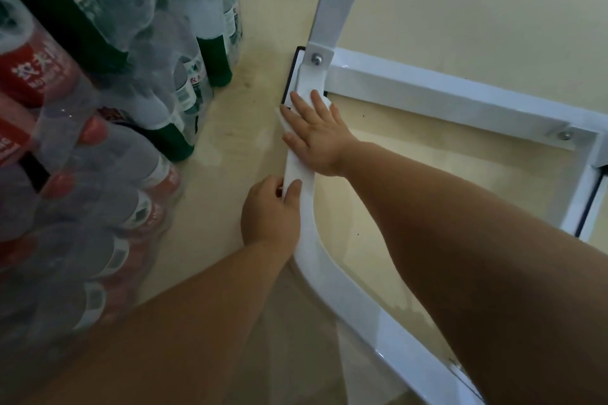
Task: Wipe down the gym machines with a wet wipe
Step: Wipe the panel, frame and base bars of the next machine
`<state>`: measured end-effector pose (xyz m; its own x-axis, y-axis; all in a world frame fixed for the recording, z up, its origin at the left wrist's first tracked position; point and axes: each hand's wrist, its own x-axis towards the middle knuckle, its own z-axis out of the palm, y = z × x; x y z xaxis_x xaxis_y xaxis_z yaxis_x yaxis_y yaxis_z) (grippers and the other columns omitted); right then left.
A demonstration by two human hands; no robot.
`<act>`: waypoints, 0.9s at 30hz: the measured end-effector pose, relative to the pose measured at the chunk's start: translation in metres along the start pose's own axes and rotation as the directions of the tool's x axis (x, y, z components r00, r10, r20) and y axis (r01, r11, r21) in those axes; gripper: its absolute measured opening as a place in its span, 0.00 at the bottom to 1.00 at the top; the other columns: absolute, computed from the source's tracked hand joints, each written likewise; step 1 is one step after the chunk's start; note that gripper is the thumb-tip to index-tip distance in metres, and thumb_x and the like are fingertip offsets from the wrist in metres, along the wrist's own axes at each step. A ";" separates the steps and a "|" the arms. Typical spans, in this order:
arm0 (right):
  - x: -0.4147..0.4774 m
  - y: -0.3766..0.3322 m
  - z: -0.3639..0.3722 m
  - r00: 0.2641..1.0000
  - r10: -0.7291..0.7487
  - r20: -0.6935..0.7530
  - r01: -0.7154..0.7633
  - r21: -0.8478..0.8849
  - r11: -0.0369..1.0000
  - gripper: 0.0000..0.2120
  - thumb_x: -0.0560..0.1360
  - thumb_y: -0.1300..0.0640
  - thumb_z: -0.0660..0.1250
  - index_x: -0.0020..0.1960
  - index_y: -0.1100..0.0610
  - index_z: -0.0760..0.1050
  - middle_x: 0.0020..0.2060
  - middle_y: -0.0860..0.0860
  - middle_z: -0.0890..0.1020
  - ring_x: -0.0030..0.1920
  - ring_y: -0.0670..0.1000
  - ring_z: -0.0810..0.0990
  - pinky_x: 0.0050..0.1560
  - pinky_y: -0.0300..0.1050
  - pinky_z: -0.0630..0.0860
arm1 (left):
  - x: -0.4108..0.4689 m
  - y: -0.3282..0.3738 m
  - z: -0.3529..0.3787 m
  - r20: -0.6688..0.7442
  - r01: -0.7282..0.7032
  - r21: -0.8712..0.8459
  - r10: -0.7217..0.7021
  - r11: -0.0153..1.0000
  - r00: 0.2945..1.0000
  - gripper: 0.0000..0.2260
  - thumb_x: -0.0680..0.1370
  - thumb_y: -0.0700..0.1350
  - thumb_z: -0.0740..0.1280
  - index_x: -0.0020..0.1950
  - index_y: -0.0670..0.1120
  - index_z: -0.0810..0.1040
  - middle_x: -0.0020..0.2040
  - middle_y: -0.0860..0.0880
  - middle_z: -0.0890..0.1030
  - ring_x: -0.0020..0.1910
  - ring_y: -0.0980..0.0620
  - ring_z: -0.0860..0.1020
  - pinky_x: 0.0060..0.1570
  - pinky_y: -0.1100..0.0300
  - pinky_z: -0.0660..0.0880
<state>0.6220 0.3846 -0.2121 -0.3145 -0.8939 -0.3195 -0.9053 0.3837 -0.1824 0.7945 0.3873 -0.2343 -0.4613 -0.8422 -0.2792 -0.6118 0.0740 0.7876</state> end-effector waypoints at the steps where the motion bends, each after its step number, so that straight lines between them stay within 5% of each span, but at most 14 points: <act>1: -0.002 0.000 0.002 1.000 0.006 -0.007 -0.006 0.031 1.000 0.29 0.85 0.40 0.44 0.83 0.48 0.43 0.83 0.50 0.40 0.81 0.58 0.33 0.79 0.62 0.38 | -0.003 -0.001 0.003 -0.035 -0.012 -0.015 0.011 1.000 0.999 0.13 0.80 0.55 0.65 0.48 0.46 0.78 0.46 0.49 0.78 0.45 0.47 0.77 0.45 0.52 0.75; 9: -0.042 0.021 0.024 0.952 -0.304 -0.043 0.305 0.039 0.951 0.30 0.84 0.38 0.42 0.83 0.45 0.45 0.83 0.49 0.44 0.81 0.52 0.34 0.79 0.55 0.35 | -0.003 -0.011 0.018 -0.152 -0.081 -0.054 0.072 0.995 0.986 0.12 0.81 0.54 0.62 0.48 0.46 0.77 0.45 0.51 0.73 0.45 0.48 0.73 0.46 0.53 0.71; 17: 0.032 0.020 -0.007 0.997 0.032 -0.066 -0.031 0.021 0.999 0.34 0.83 0.36 0.43 0.84 0.50 0.42 0.83 0.51 0.40 0.80 0.60 0.33 0.80 0.62 0.40 | -0.005 -0.011 0.016 -0.147 -0.096 -0.044 0.089 0.994 0.985 0.13 0.79 0.56 0.62 0.48 0.46 0.77 0.46 0.52 0.73 0.44 0.49 0.73 0.45 0.55 0.69; 23: -0.003 -0.004 -0.001 0.906 -0.421 0.038 0.421 -0.164 0.892 0.34 0.81 0.37 0.40 0.72 0.49 0.75 0.75 0.48 0.72 0.80 0.52 0.59 0.80 0.55 0.42 | -0.004 -0.015 0.018 -0.234 -0.064 -0.050 0.051 0.997 0.971 0.17 0.77 0.58 0.54 0.46 0.45 0.72 0.47 0.47 0.75 0.45 0.44 0.74 0.45 0.45 0.74; 27: 0.041 0.007 -0.026 0.991 -0.135 -0.001 0.132 -0.171 0.976 0.28 0.84 0.38 0.45 0.72 0.48 0.74 0.77 0.49 0.67 0.82 0.55 0.48 0.80 0.59 0.43 | -0.006 -0.015 0.017 -0.268 -0.058 -0.017 0.051 0.998 0.962 0.17 0.76 0.58 0.53 0.47 0.45 0.70 0.47 0.45 0.75 0.45 0.43 0.74 0.45 0.44 0.74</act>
<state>0.5952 0.3447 -0.2025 -0.1901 -0.9375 -0.2915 -0.9743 0.2167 -0.0615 0.7950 0.4005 -0.2535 -0.3028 -0.9496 -0.0809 -0.5730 0.1135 0.8117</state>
